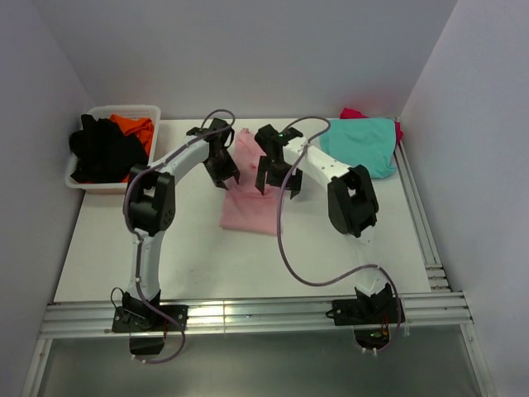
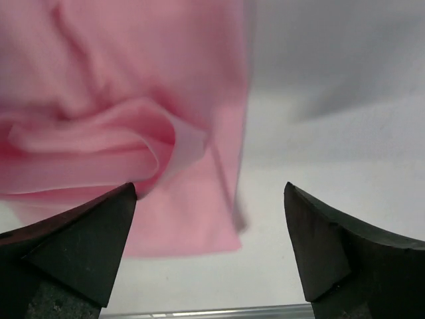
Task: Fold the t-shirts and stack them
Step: Fold the tshirt
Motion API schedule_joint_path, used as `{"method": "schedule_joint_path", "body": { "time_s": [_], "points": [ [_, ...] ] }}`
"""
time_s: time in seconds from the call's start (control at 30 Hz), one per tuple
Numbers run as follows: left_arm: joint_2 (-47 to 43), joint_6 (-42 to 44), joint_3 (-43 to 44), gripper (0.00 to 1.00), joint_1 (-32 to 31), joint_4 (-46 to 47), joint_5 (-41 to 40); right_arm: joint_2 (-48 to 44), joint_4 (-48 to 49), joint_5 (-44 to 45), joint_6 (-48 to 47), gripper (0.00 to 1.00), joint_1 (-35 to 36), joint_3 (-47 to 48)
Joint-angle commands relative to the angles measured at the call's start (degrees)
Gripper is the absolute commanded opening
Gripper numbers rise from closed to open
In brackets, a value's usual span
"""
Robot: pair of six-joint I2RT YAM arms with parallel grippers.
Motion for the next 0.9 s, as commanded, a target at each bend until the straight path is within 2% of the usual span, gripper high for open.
{"method": "schedule_joint_path", "body": {
  "time_s": [0.0,0.03,0.07,0.1,0.13,0.27,0.4,0.5,0.6,0.63,0.67,0.73,0.87],
  "points": [
    [6.9,3.2,9.5,0.65,3.5,-1.8,1.9,4.9,-6.6,2.5,-0.8,1.0,-4.4,9.1],
    [7.3,2.7,12.4,0.76,4.5,-2.3,1.9,5.4,-7.2,2.7,-1.4,1.0,-5.0,10.6],
    [7.2,2.3,13.4,0.81,4.9,-2.5,2.1,5.4,-7.4,2.9,-1.6,1.0,-5.5,11.6],
    [6.2,2.0,14.1,0.91,5.5,-2.5,2.6,5.0,-7.5,3.0,-2.0,1.0,-6.2,12.2],
    [5.4,1.4,14.5,0.92,6.5,-2.5,2.5,4.1,-7.1,3.4,-2.3,1.0,-6.4,11.8],
    [-1.7,0.8,9.7,0.91,8.8,-0.2,2.6,-4.9,-4.5,4.4,-2.2,1.0,-6.8,4.2],
    [-10.3,2.0,2.1,0.88,9.6,0.2,1.9,-15.2,0.4,2.3,-0.6,1.0,-6.7,-10.2],
    [-17.9,1.9,-12.8,0.86,9.4,5.9,2.6,-23.2,7.2,-1.3,1.9,1.0,-5.9,-20.7],
    [-25.5,1.1,-23.2,0.85,9.1,10.9,5.3,-29.8,12.5,-6.5,3.5,1.0,-4.8,-30.3],
    [-27.2,0.6,-30.6,0.85,9.0,13.3,7.6,-31.2,16.5,-7.8,4.9,1.0,-4.3,-32.8],
    [-28.8,0.4,-34.3,0.85,9.0,19.5,10.2,-33.6,19.1,-9.3,5.6,1.0,-3.4,-35.2],
    [-32.4,-1.0,-42.8,0.84,8.7,24.0,15.1,-35.4,24.3,-14.8,7.7,1.0,-2.5,-41.8],
    [-35.3,-2.3,-49.3,0.84,7.4,30.1,16.1,-37.1,37.3,-18.7,10.9,1.0,0.0,-50.6]
  ]
}}
